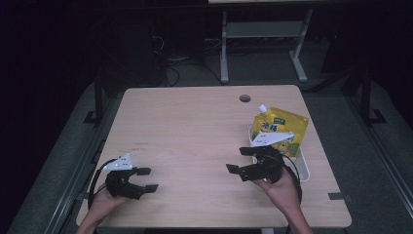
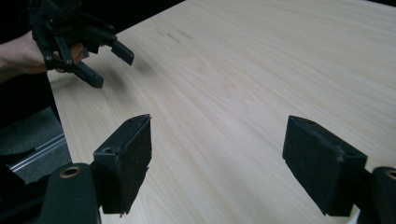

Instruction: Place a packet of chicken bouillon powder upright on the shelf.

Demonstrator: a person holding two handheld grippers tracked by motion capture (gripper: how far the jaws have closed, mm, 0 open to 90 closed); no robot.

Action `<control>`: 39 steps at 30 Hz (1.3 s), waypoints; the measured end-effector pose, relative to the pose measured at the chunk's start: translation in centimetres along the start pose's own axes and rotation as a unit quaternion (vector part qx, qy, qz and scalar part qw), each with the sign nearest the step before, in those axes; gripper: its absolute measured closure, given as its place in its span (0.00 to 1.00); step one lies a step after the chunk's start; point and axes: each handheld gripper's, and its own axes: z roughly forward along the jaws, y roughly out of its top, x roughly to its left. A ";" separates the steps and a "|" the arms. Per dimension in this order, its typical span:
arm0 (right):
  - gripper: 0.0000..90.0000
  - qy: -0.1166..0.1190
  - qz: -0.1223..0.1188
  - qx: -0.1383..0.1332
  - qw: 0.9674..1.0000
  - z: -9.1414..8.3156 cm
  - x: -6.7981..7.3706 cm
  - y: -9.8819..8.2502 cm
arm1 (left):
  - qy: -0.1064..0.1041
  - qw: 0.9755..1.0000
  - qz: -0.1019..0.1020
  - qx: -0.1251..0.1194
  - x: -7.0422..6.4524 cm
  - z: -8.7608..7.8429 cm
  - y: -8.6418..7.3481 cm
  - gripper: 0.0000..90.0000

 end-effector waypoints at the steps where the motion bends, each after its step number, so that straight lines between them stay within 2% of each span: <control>1: 0.26 0.000 -0.001 0.002 1.000 0.2 0.2 -0.1 | 0.000 1.000 0.002 0.002 0.0 0.0 0.0 0.26; 15: 0.25 0.010 -0.022 0.025 0.999 3.8 2.8 -1.4 | -0.003 1.000 0.002 0.003 -0.1 0.2 0.0 0.25; 39: 0.25 0.017 -0.035 0.051 0.998 7.5 4.6 -3.5 | -0.005 1.000 0.003 0.000 -0.1 0.2 0.0 0.25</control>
